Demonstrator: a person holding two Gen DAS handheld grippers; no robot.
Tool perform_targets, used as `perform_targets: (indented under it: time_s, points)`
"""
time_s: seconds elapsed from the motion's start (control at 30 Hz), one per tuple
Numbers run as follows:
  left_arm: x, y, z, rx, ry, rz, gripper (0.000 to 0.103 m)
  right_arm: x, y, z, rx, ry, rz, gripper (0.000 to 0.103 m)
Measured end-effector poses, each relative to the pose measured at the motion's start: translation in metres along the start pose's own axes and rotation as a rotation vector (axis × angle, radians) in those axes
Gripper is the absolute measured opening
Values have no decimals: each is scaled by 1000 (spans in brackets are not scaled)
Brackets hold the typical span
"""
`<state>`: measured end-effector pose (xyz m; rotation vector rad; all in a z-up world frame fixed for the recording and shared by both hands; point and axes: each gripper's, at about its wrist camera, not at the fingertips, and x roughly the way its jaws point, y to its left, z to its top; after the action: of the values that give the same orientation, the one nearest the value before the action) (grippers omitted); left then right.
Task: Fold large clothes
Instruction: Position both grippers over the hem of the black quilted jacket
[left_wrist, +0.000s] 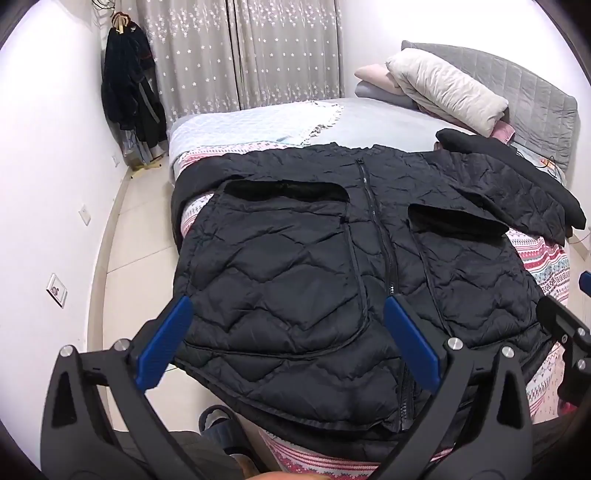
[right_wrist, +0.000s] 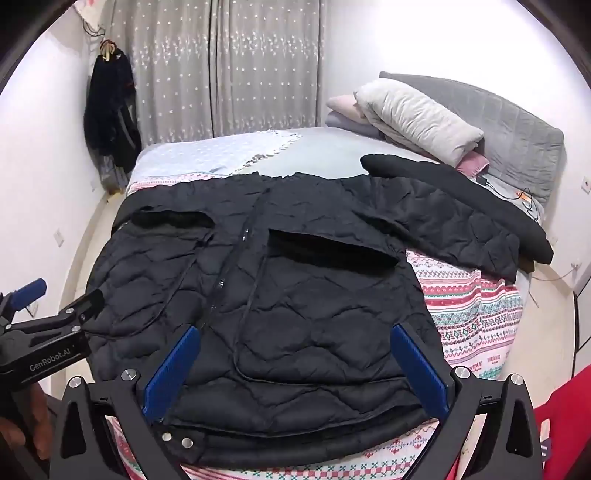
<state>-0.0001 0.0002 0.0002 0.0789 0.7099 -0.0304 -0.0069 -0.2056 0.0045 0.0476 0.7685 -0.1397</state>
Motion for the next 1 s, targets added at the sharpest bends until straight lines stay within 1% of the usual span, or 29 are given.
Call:
perform_targets:
  time_s: [0.27,0.3,0.33,0.4,0.53,0.7,0.87,1.0]
  points:
    - [1,3,-3,-2,5,-20,103,-1,-2,-2,18,2,-19,103]
    - [-3,-6,-2,6,-4,-7,103,-1,-3,-3,22,4,-21,103]
    - [-3,-6,-2,8,-3,-6,103,-1,-3,-3,26,3,-24,103]
    - [1,-9,-3,7,14,-10,103,-1,-5,-4,38,3,-32,103]
    - [1,-13,-4,10,20,-16,103,0,-8,-4,44,6,-46,103]
    - [3,-14,-5,24,26,-14,103,-3,-11,-5,49,-2,-57,103]
    - [3,-13,-5,13,23,-22,103,-1,-12,-7,53,8,-60,103]
    - [3,-13,-6,16,49,-24,103,0,-12,-8,56,11,-64,103]
